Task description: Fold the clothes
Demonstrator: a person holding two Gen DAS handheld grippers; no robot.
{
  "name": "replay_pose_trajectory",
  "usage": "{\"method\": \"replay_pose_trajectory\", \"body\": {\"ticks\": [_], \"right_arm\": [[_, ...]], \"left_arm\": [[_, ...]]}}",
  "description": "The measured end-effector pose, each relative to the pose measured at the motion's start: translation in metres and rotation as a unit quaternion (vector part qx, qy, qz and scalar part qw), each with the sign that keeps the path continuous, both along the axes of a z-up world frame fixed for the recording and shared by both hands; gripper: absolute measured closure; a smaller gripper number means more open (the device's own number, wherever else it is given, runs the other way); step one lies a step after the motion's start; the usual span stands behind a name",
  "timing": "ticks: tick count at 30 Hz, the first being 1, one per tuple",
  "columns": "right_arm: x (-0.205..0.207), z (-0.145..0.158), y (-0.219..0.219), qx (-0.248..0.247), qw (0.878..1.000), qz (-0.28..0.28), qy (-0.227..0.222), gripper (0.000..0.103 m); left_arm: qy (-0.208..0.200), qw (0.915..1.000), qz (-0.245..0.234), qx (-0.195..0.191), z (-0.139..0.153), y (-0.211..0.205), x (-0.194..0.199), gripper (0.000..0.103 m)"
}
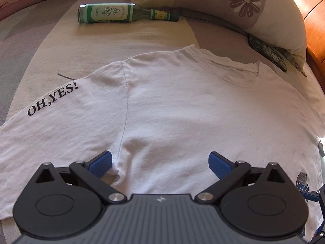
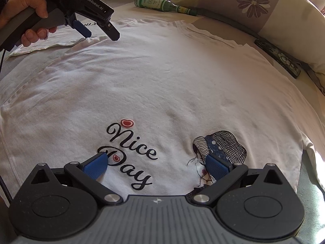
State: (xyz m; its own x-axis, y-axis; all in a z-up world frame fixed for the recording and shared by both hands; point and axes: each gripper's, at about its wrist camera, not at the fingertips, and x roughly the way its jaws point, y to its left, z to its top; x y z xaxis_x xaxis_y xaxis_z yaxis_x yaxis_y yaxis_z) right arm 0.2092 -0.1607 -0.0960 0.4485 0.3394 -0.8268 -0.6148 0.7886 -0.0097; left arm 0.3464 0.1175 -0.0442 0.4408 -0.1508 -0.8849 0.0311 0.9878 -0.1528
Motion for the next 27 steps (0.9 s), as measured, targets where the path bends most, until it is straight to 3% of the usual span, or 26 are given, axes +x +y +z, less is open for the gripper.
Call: {"method": "replay_pose_trajectory", "body": {"ticks": [10,15,19,22,27], "right_arm": [[-0.002,-0.001,0.000,0.003,1.000,-0.001,-0.003,0.000],[-0.002,-0.001,-0.001,0.003,1.000,-0.001,-0.004,0.000],[-0.003,-0.001,-0.001,0.003,1.000,-0.001,-0.005,0.000],[-0.003,-0.001,-0.002,0.003,1.000,-0.001,-0.005,0.000],[0.003,0.008,-0.003,0.016,1.000,-0.014,0.005,0.000]], "left_arm": [[-0.017,0.9996,-0.017,-0.013,0.018,-0.031,0.004,0.003],[0.001,0.9990,-0.041,-0.018,0.006,-0.038,-0.005,0.003],[0.036,0.9983,-0.043,0.013,-0.015,-0.027,-0.018,0.003],[0.034,0.9977,-0.044,0.038,-0.017,-0.016,-0.027,0.003],[0.024,0.9990,-0.037,-0.006,0.003,-0.014,-0.035,0.002]]}}
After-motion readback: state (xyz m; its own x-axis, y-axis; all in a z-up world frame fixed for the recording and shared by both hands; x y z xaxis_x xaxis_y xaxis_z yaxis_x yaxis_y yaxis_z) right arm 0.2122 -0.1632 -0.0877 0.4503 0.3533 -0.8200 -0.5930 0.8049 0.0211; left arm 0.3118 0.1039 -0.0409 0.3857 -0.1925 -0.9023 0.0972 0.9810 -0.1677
